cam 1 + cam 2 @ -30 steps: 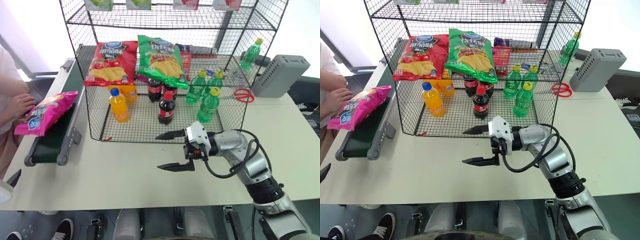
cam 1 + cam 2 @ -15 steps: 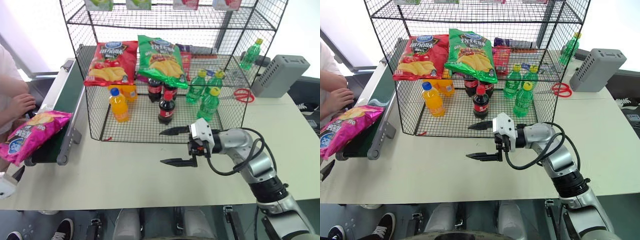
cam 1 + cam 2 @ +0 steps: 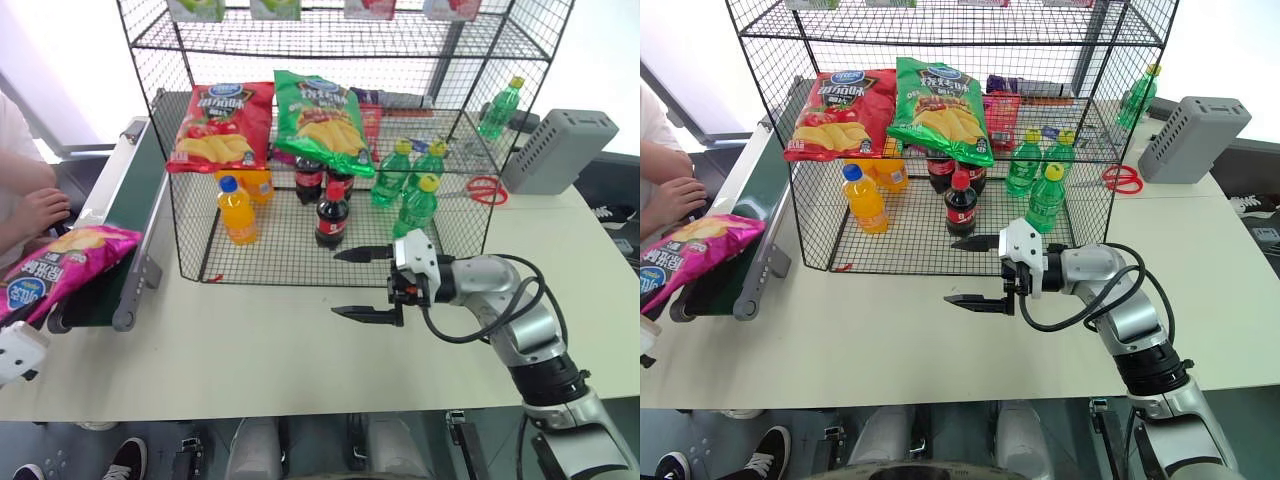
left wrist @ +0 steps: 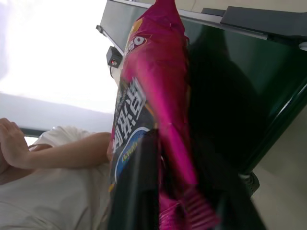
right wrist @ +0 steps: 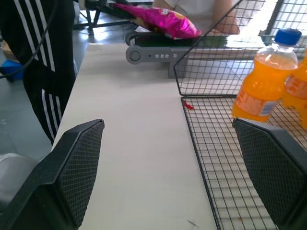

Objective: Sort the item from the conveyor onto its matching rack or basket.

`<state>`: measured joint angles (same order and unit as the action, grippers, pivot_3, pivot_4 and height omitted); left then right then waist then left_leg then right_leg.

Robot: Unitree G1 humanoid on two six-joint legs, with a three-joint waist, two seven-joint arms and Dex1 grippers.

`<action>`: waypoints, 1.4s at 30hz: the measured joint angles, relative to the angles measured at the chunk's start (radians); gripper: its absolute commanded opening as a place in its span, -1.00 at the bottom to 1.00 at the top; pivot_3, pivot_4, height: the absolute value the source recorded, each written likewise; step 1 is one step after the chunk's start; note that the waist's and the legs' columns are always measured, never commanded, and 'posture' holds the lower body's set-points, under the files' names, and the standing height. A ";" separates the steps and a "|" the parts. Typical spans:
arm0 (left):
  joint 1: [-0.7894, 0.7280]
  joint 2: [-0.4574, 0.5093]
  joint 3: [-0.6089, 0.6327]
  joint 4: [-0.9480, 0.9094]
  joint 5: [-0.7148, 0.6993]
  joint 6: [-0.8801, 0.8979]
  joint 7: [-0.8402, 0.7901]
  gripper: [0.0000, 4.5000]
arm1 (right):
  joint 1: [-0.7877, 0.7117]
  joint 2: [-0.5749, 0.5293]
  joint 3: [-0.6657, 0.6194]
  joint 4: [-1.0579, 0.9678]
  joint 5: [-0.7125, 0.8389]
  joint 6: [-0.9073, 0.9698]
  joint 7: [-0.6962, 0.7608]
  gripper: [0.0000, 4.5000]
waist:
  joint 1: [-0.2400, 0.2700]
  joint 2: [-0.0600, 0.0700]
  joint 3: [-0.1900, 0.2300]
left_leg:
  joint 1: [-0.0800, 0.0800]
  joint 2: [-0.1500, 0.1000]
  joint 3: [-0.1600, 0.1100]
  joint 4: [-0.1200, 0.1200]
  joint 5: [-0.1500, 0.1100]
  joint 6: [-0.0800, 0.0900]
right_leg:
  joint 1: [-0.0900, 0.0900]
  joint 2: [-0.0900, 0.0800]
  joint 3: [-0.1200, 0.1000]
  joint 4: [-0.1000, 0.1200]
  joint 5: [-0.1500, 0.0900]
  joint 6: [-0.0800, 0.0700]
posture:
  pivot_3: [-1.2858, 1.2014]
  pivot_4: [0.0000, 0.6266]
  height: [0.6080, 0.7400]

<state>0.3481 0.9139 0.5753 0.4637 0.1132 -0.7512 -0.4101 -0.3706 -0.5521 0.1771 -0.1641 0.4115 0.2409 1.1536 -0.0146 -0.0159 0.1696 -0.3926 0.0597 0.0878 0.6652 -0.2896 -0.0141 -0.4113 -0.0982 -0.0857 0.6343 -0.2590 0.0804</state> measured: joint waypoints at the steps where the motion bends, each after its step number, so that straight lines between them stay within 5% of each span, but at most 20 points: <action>1: -0.002 0.000 0.000 0.000 -0.008 0.002 -0.001 -0.98 | 0.003 0.000 0.000 0.000 0.000 0.000 -0.001 1.00 | 0.000 0.000 0.000 | 0.000 0.000 0.000 0.000 0.000 0.000 | 0.000 0.000 0.000 0.000 0.000 0.000 | 0.03 -0.52 1.00; 9: -0.040 0.001 0.027 -0.081 -0.208 0.096 -0.080 -0.98 | 0.004 0.000 -0.013 0.005 -0.004 -0.003 -0.014 1.00 | 0.000 0.000 0.000 | 0.000 0.000 0.000 0.000 0.000 0.000 | 0.000 0.000 0.000 0.000 0.000 0.000 | 0.03 -0.52 1.00; 16: 0.108 0.008 0.185 -0.395 -0.721 0.407 -0.452 -0.98 | 0.001 0.001 -0.018 0.054 -0.018 -0.040 -0.007 1.00 | -0.007 0.000 0.000 | 0.000 0.001 0.000 0.000 0.000 0.000 | 0.000 0.001 0.000 0.000 0.000 0.000 | 0.03 -0.52 1.00; 30: -0.001 -0.025 0.286 -0.460 -0.882 0.754 -0.559 -0.98 | -0.019 0.005 -0.019 0.113 -0.051 -0.116 0.014 1.00 | 0.000 0.000 0.000 | 0.000 0.000 0.002 0.000 0.001 -0.002 | 0.001 0.003 0.000 0.000 0.000 -0.001 | 0.03 -0.52 1.00; 42: 0.214 0.021 0.478 -0.738 -1.280 1.321 -0.785 -0.98 | -0.017 0.004 -0.019 0.114 -0.043 -0.114 0.044 1.00 | 0.000 0.001 0.001 | 0.001 0.001 -0.002 0.000 0.001 -0.003 | 0.001 0.004 0.000 0.000 -0.001 -0.002 | 0.03 -0.52 1.00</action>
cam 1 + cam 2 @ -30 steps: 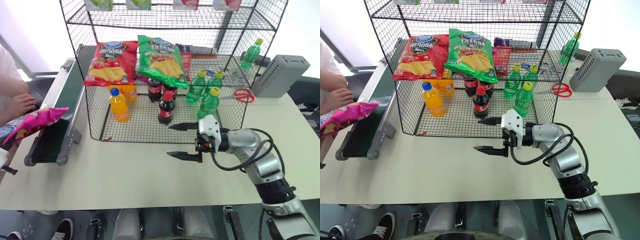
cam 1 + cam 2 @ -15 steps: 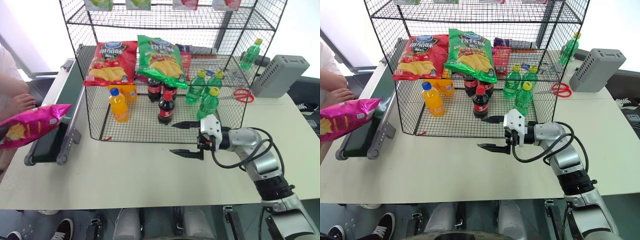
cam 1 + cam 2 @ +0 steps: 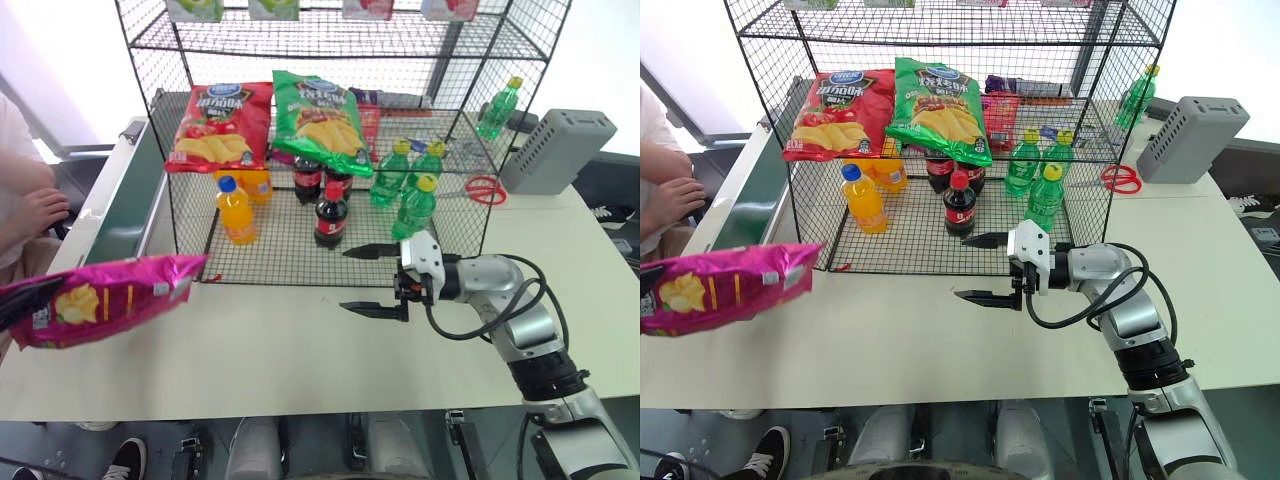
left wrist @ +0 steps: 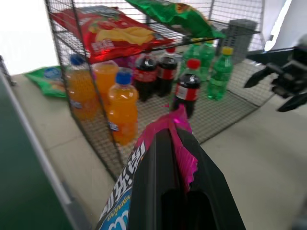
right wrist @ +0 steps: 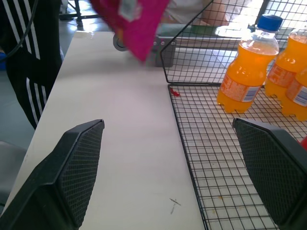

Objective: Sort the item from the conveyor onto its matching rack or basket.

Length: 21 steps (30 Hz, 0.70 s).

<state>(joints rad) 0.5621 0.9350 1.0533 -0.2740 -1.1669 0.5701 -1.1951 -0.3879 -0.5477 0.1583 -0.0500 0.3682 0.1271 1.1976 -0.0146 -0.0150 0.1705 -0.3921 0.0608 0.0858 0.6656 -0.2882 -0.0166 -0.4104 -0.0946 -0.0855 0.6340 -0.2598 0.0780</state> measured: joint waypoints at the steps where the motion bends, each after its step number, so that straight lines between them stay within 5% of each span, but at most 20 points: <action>1: -0.002 0.004 0.016 -0.021 -0.059 0.055 0.008 -0.98 | 0.001 0.000 0.000 -0.001 0.011 0.019 0.004 1.00 | 0.002 0.000 0.000 | 0.000 0.000 0.000 0.000 0.000 0.000 | 0.000 0.000 0.000 0.000 -0.001 -0.002 | 0.03 -0.52 1.00; 6: -0.115 0.012 0.008 -0.101 -0.266 0.187 0.123 -0.98 | 0.053 -0.053 0.001 -0.079 0.137 0.219 0.057 1.00 | 0.005 0.001 0.000 | 0.000 0.000 -0.002 0.000 0.000 -0.001 | 0.001 -0.001 0.000 0.000 -0.001 -0.002 | 0.03 -0.52 1.00; 10: -0.258 -0.001 -0.163 -0.172 -0.480 0.231 0.279 -0.98 | 0.067 -0.100 0.002 -0.142 0.209 0.354 0.095 1.00 | 0.001 0.001 0.000 | 0.001 0.000 -0.002 0.000 0.000 0.000 | 0.002 -0.001 0.001 0.000 0.000 -0.003 | 0.03 -0.52 1.00; 21: -0.540 -0.099 -0.527 -0.164 -0.575 0.261 0.397 -0.98 | 0.032 -0.039 -0.029 -0.133 0.261 0.412 0.033 1.00 | 0.004 0.002 0.000 | 0.000 -0.002 -0.003 0.000 0.001 -0.002 | 0.002 0.003 0.001 0.000 0.002 -0.001 | 0.03 -0.52 1.00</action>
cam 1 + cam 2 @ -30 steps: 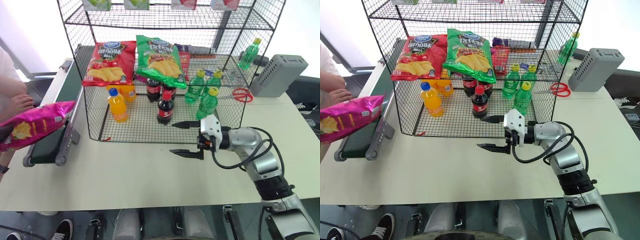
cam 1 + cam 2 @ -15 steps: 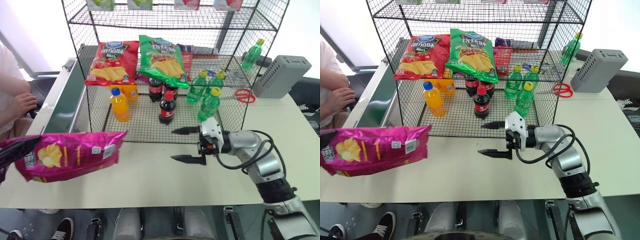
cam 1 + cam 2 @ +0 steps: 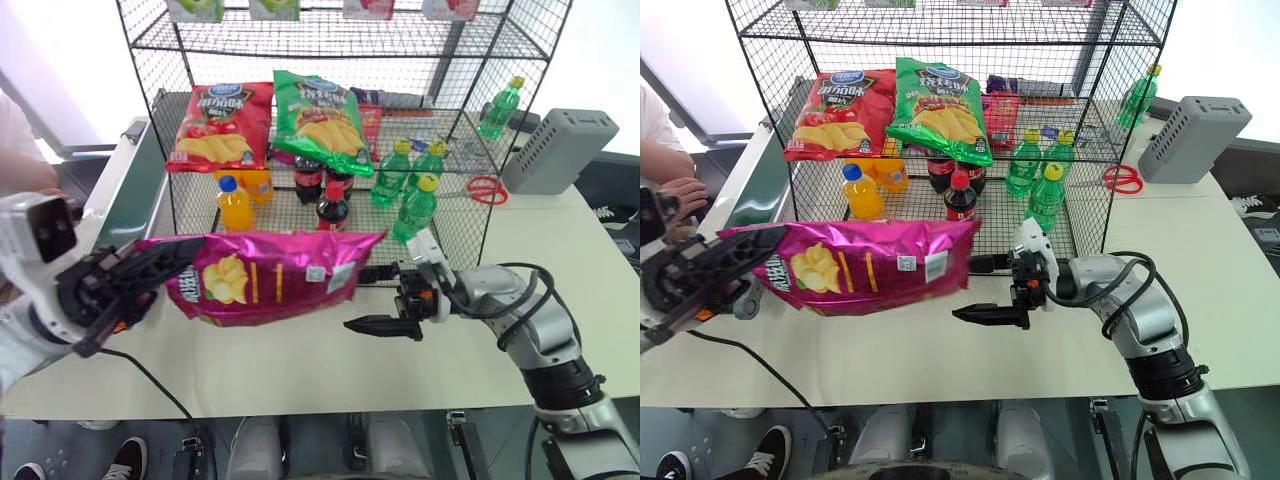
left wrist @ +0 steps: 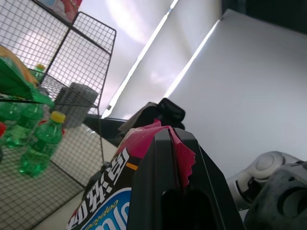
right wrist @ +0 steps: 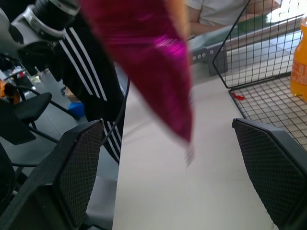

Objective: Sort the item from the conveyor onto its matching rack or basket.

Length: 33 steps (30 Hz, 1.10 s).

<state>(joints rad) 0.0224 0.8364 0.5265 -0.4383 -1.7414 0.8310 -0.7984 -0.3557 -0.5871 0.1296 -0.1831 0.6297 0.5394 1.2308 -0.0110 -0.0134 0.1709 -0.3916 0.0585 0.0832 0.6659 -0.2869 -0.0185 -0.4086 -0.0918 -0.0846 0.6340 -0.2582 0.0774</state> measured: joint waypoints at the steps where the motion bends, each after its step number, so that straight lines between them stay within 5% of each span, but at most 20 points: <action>1: -0.021 -0.002 -0.013 0.010 0.001 0.008 0.001 -0.98 | 0.000 0.003 -0.003 0.001 0.000 -0.002 -0.007 1.00 | 0.000 0.000 0.000 | 0.000 0.000 0.000 0.000 0.000 0.000 | 0.000 0.000 0.000 0.000 0.000 0.000 | 0.03 -0.52 1.00; 8: -0.137 -0.041 -0.081 0.038 0.005 0.012 0.036 -0.98 | 0.049 -0.039 -0.015 -0.110 0.091 0.100 0.011 1.00 | 0.002 0.000 0.000 | 0.000 0.000 -0.001 0.000 0.000 0.000 | 0.001 0.000 0.000 -0.001 0.000 0.000 | 0.03 -0.52 1.00; 20: -0.146 -0.101 -0.099 0.033 0.011 0.006 0.108 -0.98 | 0.036 0.079 0.078 -0.085 0.001 0.036 -0.067 1.00 | 0.004 0.000 0.000 | 0.000 0.000 -0.001 0.000 0.001 -0.002 | 0.001 0.001 0.000 0.000 0.000 0.000 | 0.03 -0.52 1.00; 23: -0.146 -0.101 -0.099 0.033 0.024 0.006 0.109 -1.00 | 0.032 0.075 0.076 -0.074 0.001 0.032 -0.065 0.59 | 0.001 0.000 0.000 | 0.000 0.000 -0.002 0.000 0.001 -0.002 | 0.001 0.001 0.000 0.000 0.000 0.000 | 0.03 -0.52 1.00; 30: -0.145 -0.113 -0.099 0.035 0.079 0.003 0.106 -1.00 | 0.030 0.069 0.060 -0.063 0.000 0.028 -0.064 -0.98 | 0.001 0.000 0.000 | 0.000 0.000 -0.002 0.000 0.001 -0.002 | 0.000 0.001 0.000 0.000 0.000 0.000 | 0.03 -0.52 1.00; 33: -0.146 -0.115 -0.099 0.040 0.103 0.000 0.108 -1.00 | 0.029 0.068 0.060 -0.055 -0.013 0.012 -0.064 -0.99 | 0.001 0.000 0.000 | 0.000 0.000 -0.002 0.000 0.001 -0.002 | 0.000 0.001 0.000 0.000 0.000 0.000 | 0.03 -0.52 1.00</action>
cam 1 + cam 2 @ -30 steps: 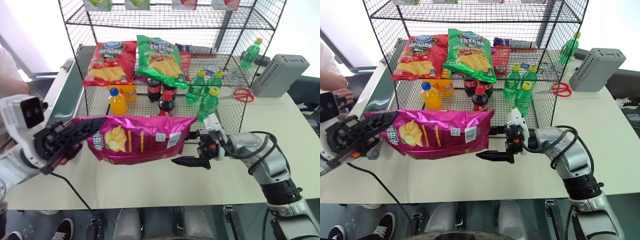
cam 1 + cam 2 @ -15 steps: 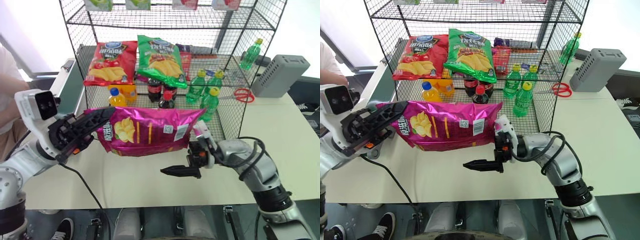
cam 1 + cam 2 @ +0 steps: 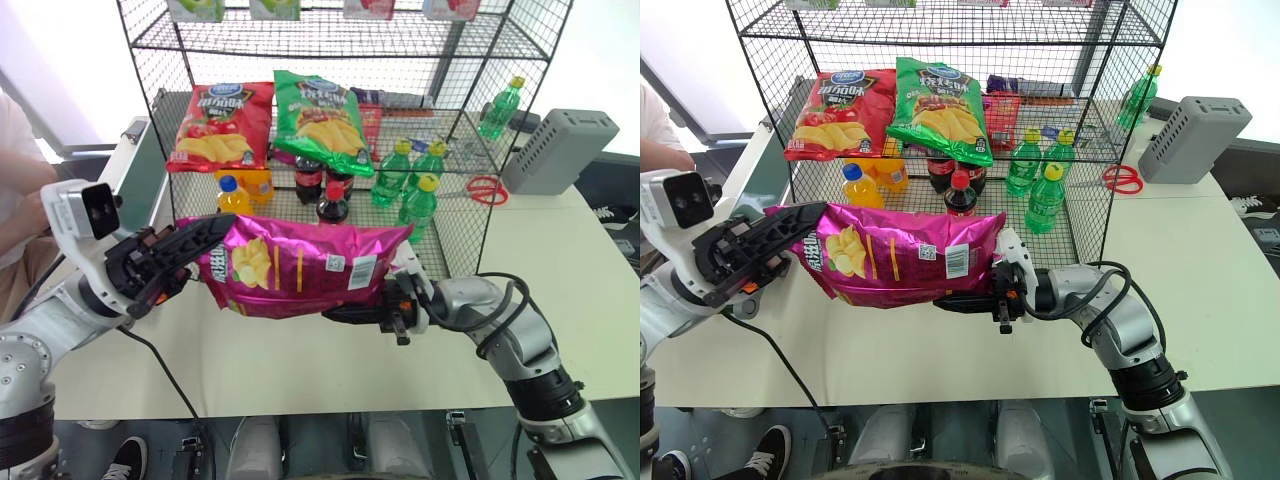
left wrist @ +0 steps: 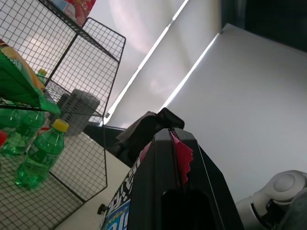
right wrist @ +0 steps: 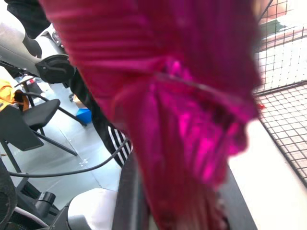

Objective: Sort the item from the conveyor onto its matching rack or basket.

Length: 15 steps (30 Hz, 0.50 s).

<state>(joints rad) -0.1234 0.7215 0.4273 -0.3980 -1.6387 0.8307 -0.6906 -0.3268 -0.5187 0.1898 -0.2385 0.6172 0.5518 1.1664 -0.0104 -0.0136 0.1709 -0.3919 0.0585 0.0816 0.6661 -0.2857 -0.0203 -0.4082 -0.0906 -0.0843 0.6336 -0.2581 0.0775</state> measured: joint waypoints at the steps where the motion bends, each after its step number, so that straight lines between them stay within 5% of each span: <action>1: 0.000 0.000 0.000 0.008 0.009 0.000 0.001 -0.88 | -0.001 0.000 0.000 0.002 -0.007 -0.006 0.000 -1.00 | 0.000 0.000 0.000 | 0.000 0.000 0.000 0.000 0.000 0.000 | 0.000 0.000 0.000 0.000 0.000 0.000 | 0.03 -0.52 1.00; 4: 0.004 0.007 0.012 0.049 0.037 0.000 0.000 -0.46 | -0.004 -0.016 -0.008 0.012 -0.034 -0.039 -0.002 -1.00 | 0.000 0.000 0.000 | 0.000 0.000 0.000 0.000 0.000 0.000 | 0.000 0.000 0.000 0.000 0.000 0.000 | 0.03 -0.52 1.00; 11: 0.113 0.027 0.063 0.069 0.183 -0.027 -0.085 0.98 | 0.009 -0.131 -0.082 0.016 -0.168 -0.230 -0.013 -1.00 | 0.000 0.000 0.000 | -0.001 0.000 0.002 -0.001 0.000 0.000 | -0.001 0.000 0.000 -0.001 0.000 0.000 | 0.03 -0.52 1.00; 15: 0.174 0.033 0.054 0.065 0.392 -0.123 -0.178 0.98 | 0.033 -0.222 -0.129 -0.015 -0.266 -0.381 -0.013 -1.00 | 0.002 0.000 0.001 | -0.001 0.000 0.004 -0.001 0.000 0.000 | -0.001 0.000 0.000 -0.002 -0.001 -0.002 | 0.03 -0.52 1.00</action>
<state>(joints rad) 0.0509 0.7544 0.4813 -0.3335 -1.2464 0.7081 -0.8687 -0.2939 -0.7412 0.0604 -0.2535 0.3510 0.1706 1.1530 -0.0081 -0.0133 0.1714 -0.3927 0.0586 0.0854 0.6654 -0.2858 -0.0204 -0.4092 -0.0907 -0.0845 0.6319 -0.2593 0.0755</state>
